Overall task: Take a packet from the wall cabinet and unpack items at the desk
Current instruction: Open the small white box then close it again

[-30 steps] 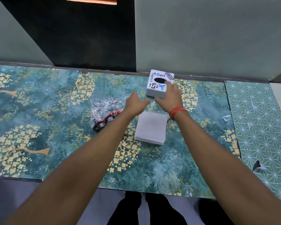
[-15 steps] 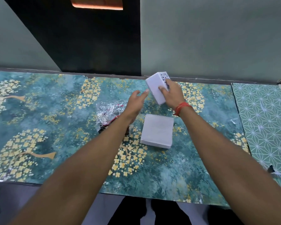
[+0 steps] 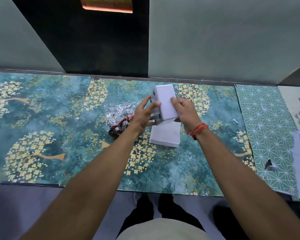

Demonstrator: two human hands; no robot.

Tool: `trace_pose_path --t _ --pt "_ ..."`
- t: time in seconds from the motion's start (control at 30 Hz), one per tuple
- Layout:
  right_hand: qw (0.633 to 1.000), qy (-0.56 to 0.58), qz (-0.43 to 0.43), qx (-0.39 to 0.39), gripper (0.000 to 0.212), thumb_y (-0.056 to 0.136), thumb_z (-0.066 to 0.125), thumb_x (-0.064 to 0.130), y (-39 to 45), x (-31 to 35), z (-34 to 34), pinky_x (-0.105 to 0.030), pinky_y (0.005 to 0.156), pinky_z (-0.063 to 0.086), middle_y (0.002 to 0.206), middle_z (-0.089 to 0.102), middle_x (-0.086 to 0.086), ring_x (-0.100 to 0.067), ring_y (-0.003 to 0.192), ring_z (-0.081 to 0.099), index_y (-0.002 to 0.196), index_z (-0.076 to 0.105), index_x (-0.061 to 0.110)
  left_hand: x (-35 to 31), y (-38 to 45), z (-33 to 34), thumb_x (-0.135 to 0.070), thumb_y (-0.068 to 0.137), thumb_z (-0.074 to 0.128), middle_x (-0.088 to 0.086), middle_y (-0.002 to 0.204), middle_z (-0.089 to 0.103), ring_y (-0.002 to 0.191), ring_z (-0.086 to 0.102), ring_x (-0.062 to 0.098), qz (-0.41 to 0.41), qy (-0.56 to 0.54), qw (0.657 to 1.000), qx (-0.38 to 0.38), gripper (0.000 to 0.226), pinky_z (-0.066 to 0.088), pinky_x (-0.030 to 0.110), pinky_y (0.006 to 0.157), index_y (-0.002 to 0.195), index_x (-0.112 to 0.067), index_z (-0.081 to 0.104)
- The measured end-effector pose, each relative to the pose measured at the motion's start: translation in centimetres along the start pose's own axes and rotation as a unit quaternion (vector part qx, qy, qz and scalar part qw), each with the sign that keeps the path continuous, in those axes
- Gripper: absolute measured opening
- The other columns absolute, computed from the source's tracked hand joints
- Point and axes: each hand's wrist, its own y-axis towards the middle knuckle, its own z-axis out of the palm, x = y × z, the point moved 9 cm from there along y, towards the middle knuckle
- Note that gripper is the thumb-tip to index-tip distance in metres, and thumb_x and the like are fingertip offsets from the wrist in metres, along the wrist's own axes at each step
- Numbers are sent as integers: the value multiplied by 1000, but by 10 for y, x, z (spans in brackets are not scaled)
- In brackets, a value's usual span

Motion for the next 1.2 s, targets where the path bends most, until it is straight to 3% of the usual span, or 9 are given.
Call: trace_pose_path --t 0.17,0.37,0.43,0.53,0.67,0.8,0.93,1.1,1.2 --pt "995 54 67 -45 30 99 50 34 -4 -15 -24 -49 76 47 79 60 -4 -25 76 57 77 61 16 4 -9 -2 -51 52 61 14 106 66 95 65 36 -18 -58 998 30 51 57 60 85 98 -29 60" --pt "981 120 130 -81 25 97 50 41 2 -31 -33 -49 71 57 87 63 -6 -23 74 61 90 61 20 10 -7 -26 -60 51 62 14 115 58 106 59 36 -50 -131 990 -11 104 56 58 85 140 -11 43" --pt "972 134 155 -111 30 96 49 45 3 -45 -47 -48 68 58 97 62 -10 -28 82 61 97 60 18 0 0 -55 -59 55 61 12 115 53 99 56 29 -21 -142 988 -50 98 56 52 82 138 -13 40" --pt "962 166 170 -136 37 95 47 49 3 -61 -58 -55 71 57 90 64 -9 -30 86 61 103 60 14 -9 10 -98 -54 73 65 16 127 49 100 58 28 20 61 982 -176 78 58 42 72 139 -21 40" --pt "953 209 176 -131 39 98 42 48 2 -72 -51 -59 77 56 75 62 -5 -26 78 62 94 63 16 18 12 -120 -68 69 70 21 148 28 134 32 42 -86 431 862 -253 103 40 54 103 151 -28 21" --pt "943 259 180 -106 43 99 38 47 0 -82 -41 -60 80 54 71 63 -3 -24 79 63 84 67 20 40 17 -120 -74 71 63 25 153 24 139 25 45 -106 512 817 -242 108 27 55 111 152 -17 19" --pt "936 278 187 -106 40 99 38 48 0 -88 -42 -57 80 56 74 64 -2 -23 83 65 102 65 20 28 20 -106 -74 83 47 25 162 9 150 5 44 -62 563 784 -254 102 5 58 119 155 -11 12" --pt "935 285 181 -111 40 98 38 48 -1 -88 -50 -44 67 61 73 65 0 -20 76 67 106 65 21 7 -1 -21 -50 94 50 17 146 42 137 36 33 132 495 833 -211 65 33 44 112 146 -11 38" --pt "930 297 174 -132 40 98 37 48 -1 -89 -64 -45 72 58 73 63 -1 -21 76 68 99 66 20 53 11 10 -49 90 59 19 141 44 130 41 37 -5 475 872 -117 68 39 45 104 140 -6 41"
